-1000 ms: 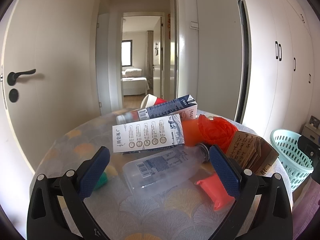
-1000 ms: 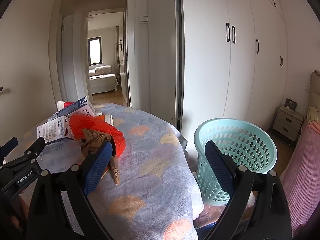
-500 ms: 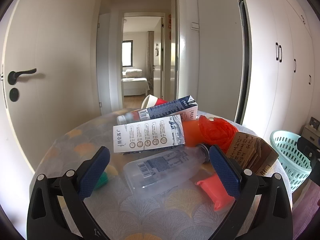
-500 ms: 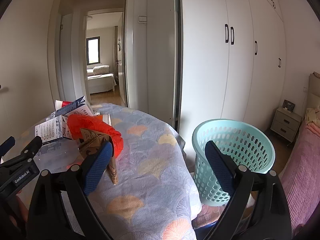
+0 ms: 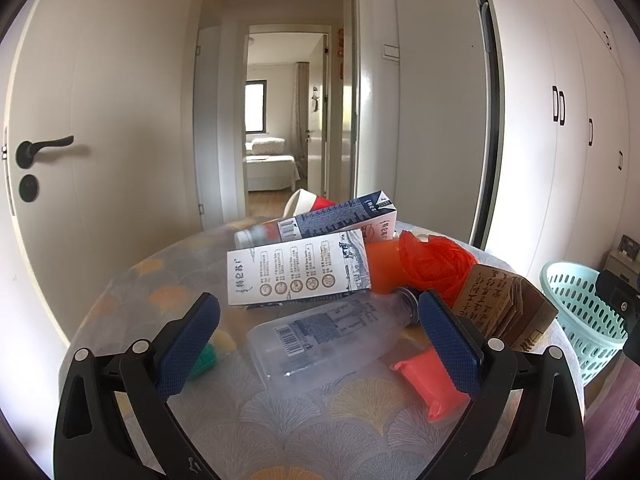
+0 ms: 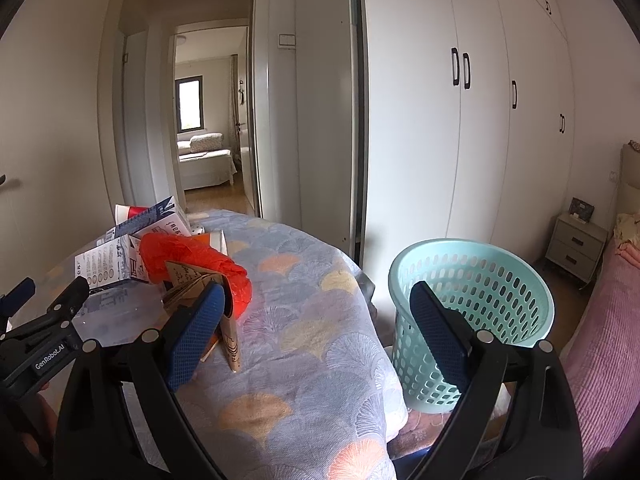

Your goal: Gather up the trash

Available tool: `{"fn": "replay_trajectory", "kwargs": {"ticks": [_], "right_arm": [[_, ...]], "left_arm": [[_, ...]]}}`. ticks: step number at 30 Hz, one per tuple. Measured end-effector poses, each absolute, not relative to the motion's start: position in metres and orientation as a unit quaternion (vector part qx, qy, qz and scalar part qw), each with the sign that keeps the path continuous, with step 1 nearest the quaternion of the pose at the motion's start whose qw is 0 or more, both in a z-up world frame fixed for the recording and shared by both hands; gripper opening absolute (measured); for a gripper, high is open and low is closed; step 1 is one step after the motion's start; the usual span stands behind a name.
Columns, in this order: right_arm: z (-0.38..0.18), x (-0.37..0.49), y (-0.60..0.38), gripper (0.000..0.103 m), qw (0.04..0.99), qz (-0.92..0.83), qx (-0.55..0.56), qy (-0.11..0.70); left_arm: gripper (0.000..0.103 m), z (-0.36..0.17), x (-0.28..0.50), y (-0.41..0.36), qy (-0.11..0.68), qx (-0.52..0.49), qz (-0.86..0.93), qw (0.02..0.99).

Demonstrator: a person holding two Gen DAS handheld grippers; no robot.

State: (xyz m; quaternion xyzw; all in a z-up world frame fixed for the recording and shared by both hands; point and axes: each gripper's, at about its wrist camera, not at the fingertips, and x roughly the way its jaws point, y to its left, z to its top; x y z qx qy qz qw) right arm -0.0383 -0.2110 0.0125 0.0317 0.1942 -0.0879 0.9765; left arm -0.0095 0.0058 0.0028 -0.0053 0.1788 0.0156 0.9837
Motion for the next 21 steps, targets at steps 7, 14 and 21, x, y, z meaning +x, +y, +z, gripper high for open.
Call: {"fn": "replay_trajectory", "kwargs": {"ticks": [7, 14, 21], "right_arm": [[0.021, -0.045, -0.207, 0.089, 0.979, -0.087, 0.028, 0.183], [0.018, -0.042, -0.193, 0.065, 0.978, -0.059, 0.017, 0.197], [0.014, -0.035, -0.174, 0.049, 0.978, -0.027, 0.013, 0.207]], "left_arm": [[0.096, 0.016, -0.038, 0.033, 0.150, -0.045, 0.027, 0.987], [0.096, 0.022, -0.052, 0.086, 0.199, -0.073, -0.001, 0.977], [0.096, 0.002, -0.039, 0.151, 0.292, -0.126, -0.028, 0.948]]}}
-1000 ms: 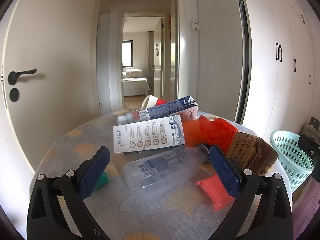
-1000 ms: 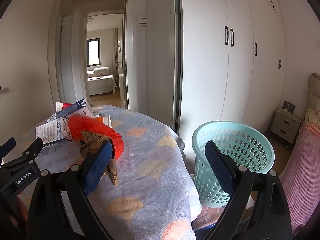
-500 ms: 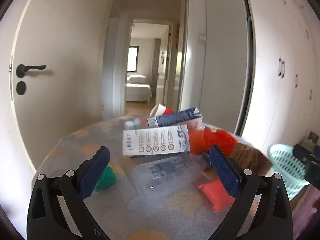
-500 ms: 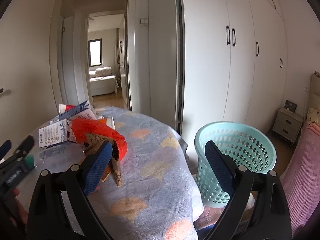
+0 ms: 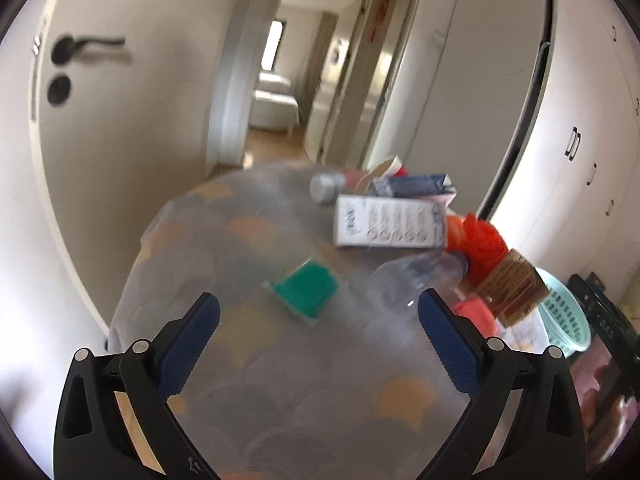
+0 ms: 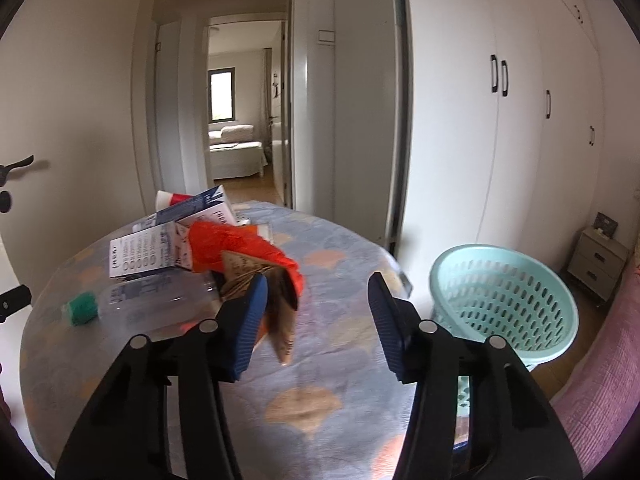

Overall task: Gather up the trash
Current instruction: 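Grasp the green sponge packet with the left tool while the right tool grasps the brown paper bag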

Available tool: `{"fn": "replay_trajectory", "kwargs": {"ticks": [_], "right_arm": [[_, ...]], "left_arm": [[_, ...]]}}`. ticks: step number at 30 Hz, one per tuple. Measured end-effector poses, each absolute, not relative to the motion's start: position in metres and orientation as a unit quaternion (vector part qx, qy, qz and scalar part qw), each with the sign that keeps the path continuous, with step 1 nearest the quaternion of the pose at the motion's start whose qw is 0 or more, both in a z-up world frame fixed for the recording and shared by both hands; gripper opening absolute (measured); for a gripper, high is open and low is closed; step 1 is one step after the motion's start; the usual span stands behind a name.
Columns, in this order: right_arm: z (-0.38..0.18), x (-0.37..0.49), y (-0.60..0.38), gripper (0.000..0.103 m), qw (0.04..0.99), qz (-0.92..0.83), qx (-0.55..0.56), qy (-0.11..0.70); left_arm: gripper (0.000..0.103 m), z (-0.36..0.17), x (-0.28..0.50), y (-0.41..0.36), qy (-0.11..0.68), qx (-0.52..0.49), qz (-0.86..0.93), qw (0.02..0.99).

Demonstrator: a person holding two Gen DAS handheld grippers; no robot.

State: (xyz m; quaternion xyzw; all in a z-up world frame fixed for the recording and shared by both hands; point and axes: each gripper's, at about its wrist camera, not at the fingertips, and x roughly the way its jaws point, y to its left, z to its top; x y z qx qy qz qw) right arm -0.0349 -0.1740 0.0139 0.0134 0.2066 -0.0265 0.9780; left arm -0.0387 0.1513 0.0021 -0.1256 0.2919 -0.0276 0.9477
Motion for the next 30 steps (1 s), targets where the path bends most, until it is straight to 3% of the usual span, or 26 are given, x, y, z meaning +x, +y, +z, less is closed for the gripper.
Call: {"fn": "replay_trajectory", "kwargs": {"ticks": [4, 10, 12, 17, 19, 24, 30], "right_arm": [[0.010, -0.025, -0.173, 0.049, 0.974, -0.015, 0.030, 0.224], [0.006, -0.015, -0.179, 0.050, 0.968, -0.002, 0.051, 0.244], [0.005, -0.012, -0.179, 0.057, 0.967, 0.002, 0.054, 0.249], [0.003, -0.006, -0.180, 0.067, 0.963, 0.015, 0.061, 0.261], [0.000, 0.001, -0.177, 0.073, 0.960, 0.025, 0.067, 0.270], [-0.011, 0.018, -0.165, 0.076, 0.951, 0.046, 0.067, 0.299], [-0.016, 0.035, -0.155, 0.072, 0.949, 0.024, 0.044, 0.312]], "left_arm": [[0.090, -0.011, -0.013, 0.163, 0.341, -0.124, -0.040, 0.931], [0.090, -0.030, 0.026, 0.155, 0.387, -0.114, -0.067, 0.912], [0.089, -0.037, 0.039, 0.152, 0.406, -0.109, -0.064, 0.905], [0.077, -0.045, 0.052, 0.144, 0.421, -0.096, -0.044, 0.901], [0.064, -0.044, 0.052, 0.141, 0.422, -0.083, -0.041, 0.902], [0.047, -0.040, 0.047, 0.137, 0.417, -0.071, -0.032, 0.905], [0.044, -0.032, 0.035, 0.132, 0.400, -0.090, -0.030, 0.911]]}}
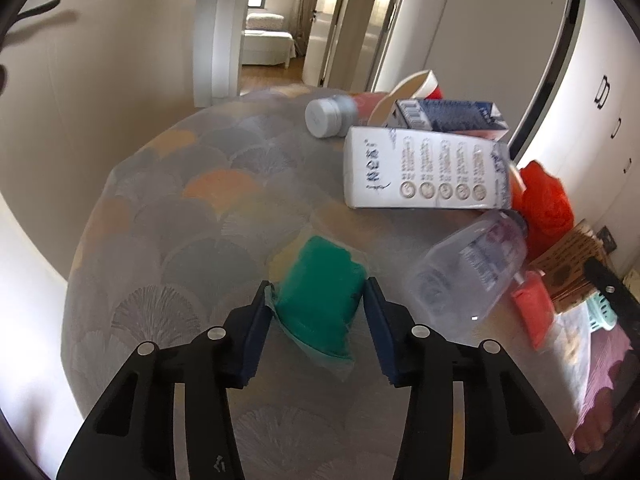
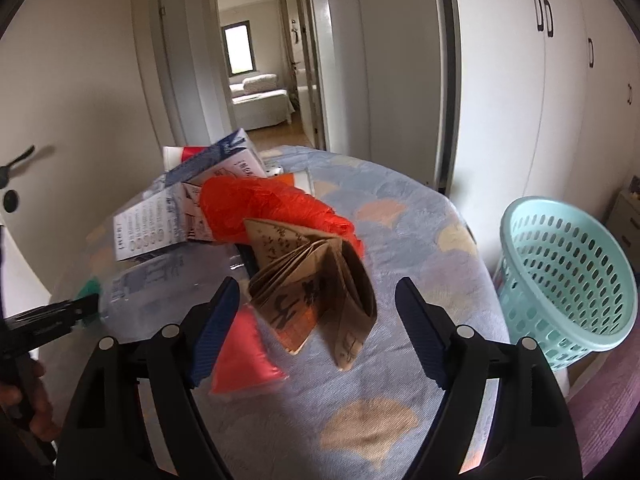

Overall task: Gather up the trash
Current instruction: 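Grasp the green sponge packet with the left tool while the right tool grasps the brown paper bag, then carry both items over the teal basket and open both tools to drop them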

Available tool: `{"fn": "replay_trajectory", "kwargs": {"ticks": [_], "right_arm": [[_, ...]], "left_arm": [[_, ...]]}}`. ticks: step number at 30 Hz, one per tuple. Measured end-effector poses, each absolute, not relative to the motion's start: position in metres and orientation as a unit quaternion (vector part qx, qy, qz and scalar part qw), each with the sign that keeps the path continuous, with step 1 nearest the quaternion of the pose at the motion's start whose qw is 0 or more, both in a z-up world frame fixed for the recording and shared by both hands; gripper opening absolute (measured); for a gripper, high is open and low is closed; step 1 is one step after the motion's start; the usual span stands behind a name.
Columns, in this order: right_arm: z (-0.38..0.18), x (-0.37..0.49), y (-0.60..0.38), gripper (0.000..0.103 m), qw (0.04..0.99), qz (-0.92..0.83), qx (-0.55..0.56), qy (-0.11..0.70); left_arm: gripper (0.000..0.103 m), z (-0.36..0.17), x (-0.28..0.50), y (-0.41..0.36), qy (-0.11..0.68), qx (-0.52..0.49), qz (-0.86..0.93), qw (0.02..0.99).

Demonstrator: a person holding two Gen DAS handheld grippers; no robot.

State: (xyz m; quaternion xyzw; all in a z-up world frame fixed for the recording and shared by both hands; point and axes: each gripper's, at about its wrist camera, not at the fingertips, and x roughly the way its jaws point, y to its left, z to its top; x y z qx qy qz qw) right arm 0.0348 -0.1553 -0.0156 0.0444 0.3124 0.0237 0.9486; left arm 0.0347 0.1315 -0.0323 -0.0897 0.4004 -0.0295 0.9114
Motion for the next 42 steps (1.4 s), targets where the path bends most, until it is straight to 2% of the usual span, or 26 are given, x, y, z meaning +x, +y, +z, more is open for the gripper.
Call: {"fn": "replay_trajectory", "kwargs": {"ticks": [1, 3, 6, 9, 16, 26, 35, 42], "right_arm": [[-0.016, 0.037, -0.156, 0.067, 0.948, 0.024, 0.042, 0.315], [-0.018, 0.041, -0.156, 0.048, 0.945, 0.033, 0.045, 0.322], [-0.020, 0.043, -0.160, 0.033, 0.942, 0.044, 0.054, 0.327], [-0.018, 0.038, -0.162, 0.026, 0.944, 0.047, 0.052, 0.323], [-0.002, 0.020, -0.178, 0.022, 0.946, 0.063, 0.072, 0.309], [0.036, -0.008, -0.232, 0.022, 0.964, 0.022, 0.095, 0.248], [0.042, -0.019, -0.329, 0.022, 0.961, -0.099, 0.129, 0.226], [0.006, -0.008, -0.402, 0.022, 0.935, -0.183, 0.169, 0.254]], "left_arm": [[0.044, -0.030, 0.031, 0.131, 0.396, -0.090, -0.029, 0.913], [0.044, -0.021, 0.025, 0.127, 0.384, -0.091, -0.029, 0.918], [0.044, -0.010, 0.016, 0.119, 0.368, -0.090, -0.036, 0.925], [0.044, 0.004, 0.010, 0.107, 0.351, -0.087, -0.048, 0.931], [0.043, 0.037, 0.003, 0.061, 0.308, -0.072, -0.109, 0.942], [0.043, 0.052, 0.019, -0.029, 0.290, -0.033, -0.203, 0.935], [0.043, 0.048, 0.057, -0.131, 0.320, -0.018, -0.291, 0.901], [0.043, 0.030, 0.085, -0.219, 0.366, -0.014, -0.355, 0.860]]}}
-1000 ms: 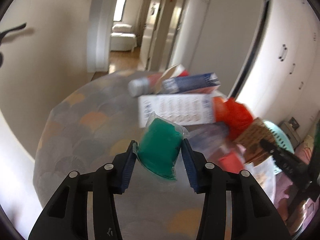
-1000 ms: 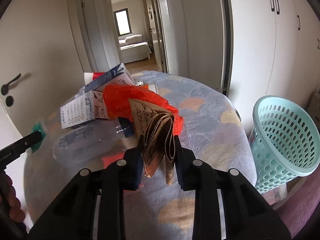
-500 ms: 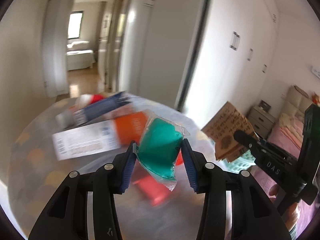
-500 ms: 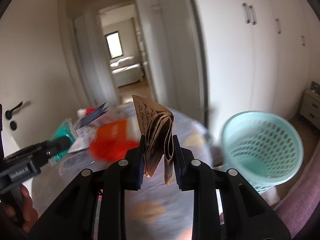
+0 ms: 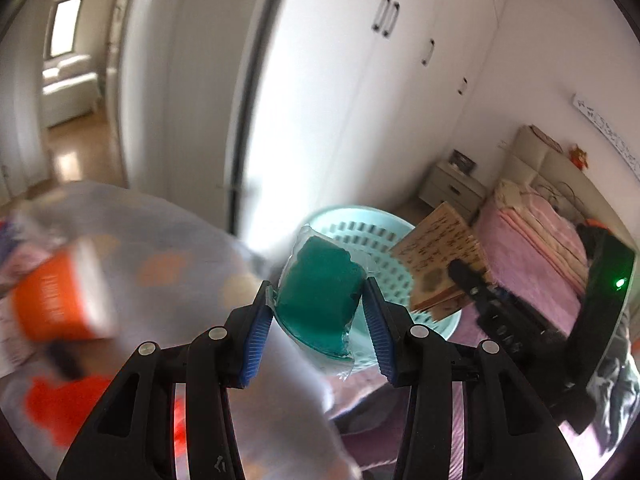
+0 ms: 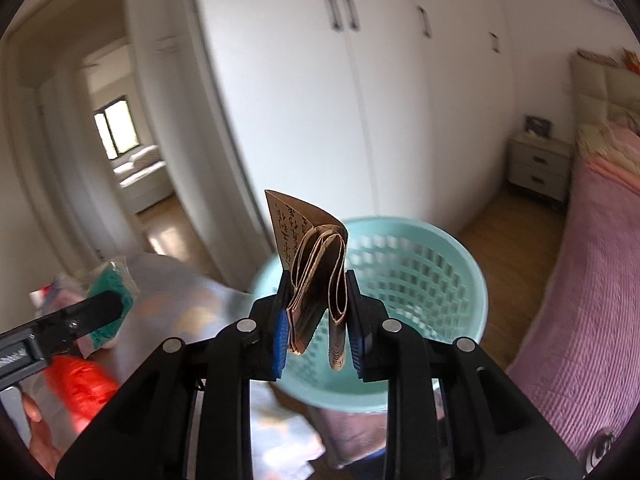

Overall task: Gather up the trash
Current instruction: 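Carry both items over the teal basket and open both tools to drop them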

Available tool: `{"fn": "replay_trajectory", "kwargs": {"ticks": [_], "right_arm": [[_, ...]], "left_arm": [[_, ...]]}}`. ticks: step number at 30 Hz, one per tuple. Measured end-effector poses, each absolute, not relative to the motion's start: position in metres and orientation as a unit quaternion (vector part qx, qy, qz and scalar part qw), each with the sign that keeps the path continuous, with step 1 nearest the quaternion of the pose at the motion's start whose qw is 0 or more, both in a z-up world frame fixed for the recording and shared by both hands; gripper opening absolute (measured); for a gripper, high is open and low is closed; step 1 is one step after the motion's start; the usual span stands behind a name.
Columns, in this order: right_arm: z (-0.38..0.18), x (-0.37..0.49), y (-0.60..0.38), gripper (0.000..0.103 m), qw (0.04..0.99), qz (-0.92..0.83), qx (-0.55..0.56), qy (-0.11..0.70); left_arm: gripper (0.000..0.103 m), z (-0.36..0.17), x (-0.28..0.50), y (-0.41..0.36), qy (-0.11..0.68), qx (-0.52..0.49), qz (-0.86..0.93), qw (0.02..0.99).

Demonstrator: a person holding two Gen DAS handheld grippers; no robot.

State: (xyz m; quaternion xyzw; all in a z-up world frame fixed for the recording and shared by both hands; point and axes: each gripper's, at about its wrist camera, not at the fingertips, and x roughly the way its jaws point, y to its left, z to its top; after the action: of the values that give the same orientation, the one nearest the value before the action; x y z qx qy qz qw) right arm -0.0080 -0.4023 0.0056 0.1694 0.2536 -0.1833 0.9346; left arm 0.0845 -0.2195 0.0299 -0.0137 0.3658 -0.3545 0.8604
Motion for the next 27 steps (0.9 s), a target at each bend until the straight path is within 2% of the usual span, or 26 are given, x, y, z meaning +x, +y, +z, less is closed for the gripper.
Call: {"fn": "replay_trajectory", "kwargs": {"ticks": [5, 11, 16, 18, 22, 24, 25, 27], "right_arm": [[-0.029, 0.005, -0.441, 0.023, 0.911, -0.185, 0.222, 0.293], [-0.043, 0.004, -0.460, 0.023, 0.901, -0.210, 0.222, 0.308], [-0.050, 0.005, -0.464, 0.026, 0.891, -0.227, 0.231, 0.319], [-0.053, 0.004, -0.468, 0.032, 0.888, -0.228, 0.236, 0.322], [-0.055, 0.005, -0.466, 0.034, 0.886, -0.225, 0.237, 0.329], [-0.056, 0.006, -0.464, 0.039, 0.884, -0.221, 0.242, 0.332], [-0.055, 0.006, -0.466, 0.039, 0.884, -0.220, 0.245, 0.332], [-0.055, 0.005, -0.466, 0.045, 0.885, -0.215, 0.249, 0.330]], "left_arm": [[0.044, 0.001, 0.101, -0.270, 0.381, 0.005, -0.372, 0.847], [0.044, -0.027, 0.119, -0.299, 0.411, -0.009, -0.389, 0.824], [0.045, -0.037, 0.120, -0.317, 0.419, 0.009, -0.387, 0.822], [0.046, -0.040, 0.122, -0.318, 0.424, 0.009, -0.386, 0.820], [0.046, -0.040, 0.122, -0.313, 0.429, 0.001, -0.386, 0.817], [0.051, -0.040, 0.122, -0.314, 0.427, 0.001, -0.383, 0.819], [0.061, -0.038, 0.121, -0.313, 0.427, -0.001, -0.383, 0.819], [0.065, -0.033, 0.120, -0.306, 0.424, -0.014, -0.383, 0.821]]}}
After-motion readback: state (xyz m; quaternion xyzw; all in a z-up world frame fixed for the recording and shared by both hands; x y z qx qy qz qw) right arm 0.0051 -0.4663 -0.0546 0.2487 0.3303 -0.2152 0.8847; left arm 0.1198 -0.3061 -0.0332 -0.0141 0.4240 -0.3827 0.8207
